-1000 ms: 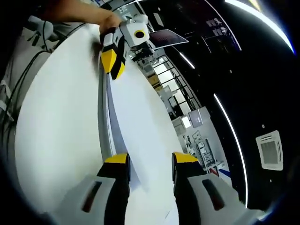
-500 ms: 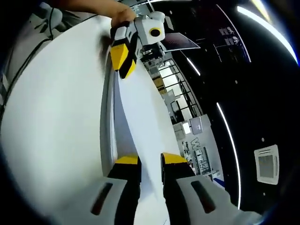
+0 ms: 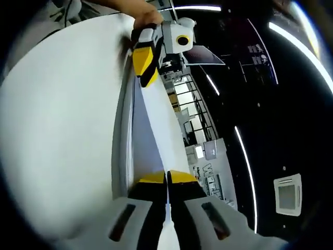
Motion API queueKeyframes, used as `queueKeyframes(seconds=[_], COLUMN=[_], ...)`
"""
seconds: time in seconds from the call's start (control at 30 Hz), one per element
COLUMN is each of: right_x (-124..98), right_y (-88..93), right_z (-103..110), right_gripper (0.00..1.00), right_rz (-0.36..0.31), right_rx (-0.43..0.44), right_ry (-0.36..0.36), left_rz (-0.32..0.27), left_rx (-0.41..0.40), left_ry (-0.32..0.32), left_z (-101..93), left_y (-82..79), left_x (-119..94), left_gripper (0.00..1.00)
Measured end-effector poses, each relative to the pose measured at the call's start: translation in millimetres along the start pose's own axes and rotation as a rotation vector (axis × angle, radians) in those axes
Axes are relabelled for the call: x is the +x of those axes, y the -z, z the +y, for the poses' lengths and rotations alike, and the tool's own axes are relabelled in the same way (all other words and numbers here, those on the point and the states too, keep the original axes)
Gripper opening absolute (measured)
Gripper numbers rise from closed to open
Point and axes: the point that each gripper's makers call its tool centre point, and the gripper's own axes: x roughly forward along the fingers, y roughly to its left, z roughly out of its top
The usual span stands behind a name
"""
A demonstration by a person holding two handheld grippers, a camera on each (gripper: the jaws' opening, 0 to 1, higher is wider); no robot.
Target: Grasp the top corner of one sheet in the document stack and pull a single sheet out from the document stack, separating that one sheet from the rest and lifting it clear until the single sheet is fully removed from the stack
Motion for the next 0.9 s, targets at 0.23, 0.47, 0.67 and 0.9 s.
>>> queueKeyframes(seconds=[0.23, 0.47, 0.67, 0.9], right_x=[0.6, -0.4, -1.4, -1.7], right_y=[0.6, 1.6, 1.8, 2.4], right_z=[-1.0, -0.3, 0.2, 1.1], right_gripper=[0.02, 0.02, 0.02, 0.02], right_rz=[0.002, 0.007, 0.01, 0.01], right_rx=[0.027, 0.027, 0.024, 0.019], right_ry=[0.011, 0.016, 0.021, 0.023], left_rz=[-0.003, -0.007, -0.007, 0.008], left_rx=[-0.004, 0.01, 0.007, 0.04], left_ry=[0.0, -0.009, -0.007, -0.041], left_z=[-0.2, -1.0, -2.1, -2.6], left_y=[-0.3, 0.0, 0.7, 3.1], left_x=[0.2, 0.8, 1.3, 2.9], left_gripper=[0.15, 0.15, 0.15, 0.16])
